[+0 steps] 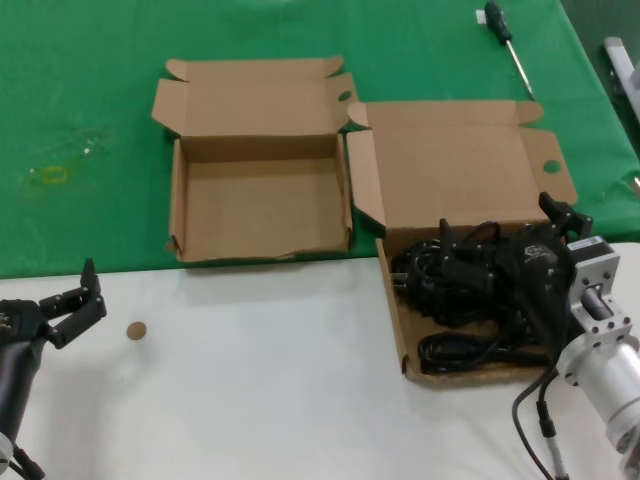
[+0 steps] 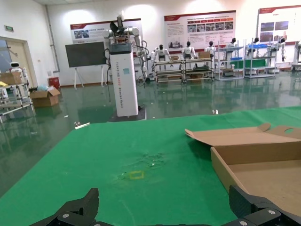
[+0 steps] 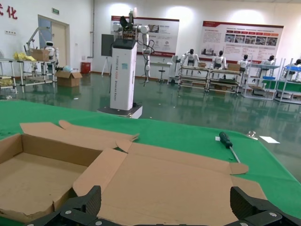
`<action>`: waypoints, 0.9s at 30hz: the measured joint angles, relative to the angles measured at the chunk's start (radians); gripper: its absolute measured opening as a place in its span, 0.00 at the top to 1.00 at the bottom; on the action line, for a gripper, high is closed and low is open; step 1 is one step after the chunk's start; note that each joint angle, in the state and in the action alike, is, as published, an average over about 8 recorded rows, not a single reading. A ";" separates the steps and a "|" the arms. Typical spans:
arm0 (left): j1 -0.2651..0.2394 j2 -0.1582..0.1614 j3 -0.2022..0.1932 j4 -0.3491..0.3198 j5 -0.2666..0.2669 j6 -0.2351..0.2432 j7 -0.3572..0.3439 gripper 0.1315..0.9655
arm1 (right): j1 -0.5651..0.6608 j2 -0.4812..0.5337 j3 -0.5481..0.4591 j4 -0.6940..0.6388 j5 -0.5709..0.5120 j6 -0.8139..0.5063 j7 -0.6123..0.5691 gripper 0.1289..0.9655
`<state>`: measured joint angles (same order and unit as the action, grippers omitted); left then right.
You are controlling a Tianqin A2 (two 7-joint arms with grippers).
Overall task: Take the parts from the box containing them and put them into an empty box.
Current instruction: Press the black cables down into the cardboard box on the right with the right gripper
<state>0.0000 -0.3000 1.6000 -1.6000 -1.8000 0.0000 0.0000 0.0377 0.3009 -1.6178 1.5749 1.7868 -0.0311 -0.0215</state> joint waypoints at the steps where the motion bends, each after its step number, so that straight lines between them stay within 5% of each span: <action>1: 0.000 0.000 0.000 0.000 0.000 0.000 0.000 0.00 | 0.000 0.000 0.000 0.000 0.000 0.000 0.000 0.00; 27: 0.000 0.000 0.000 0.000 0.000 0.000 0.000 0.02 | 0.000 0.000 0.000 0.000 0.000 0.000 0.000 0.00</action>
<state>0.0000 -0.3000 1.6000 -1.6000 -1.8000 0.0000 0.0000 0.0377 0.3009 -1.6178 1.5749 1.7868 -0.0311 -0.0215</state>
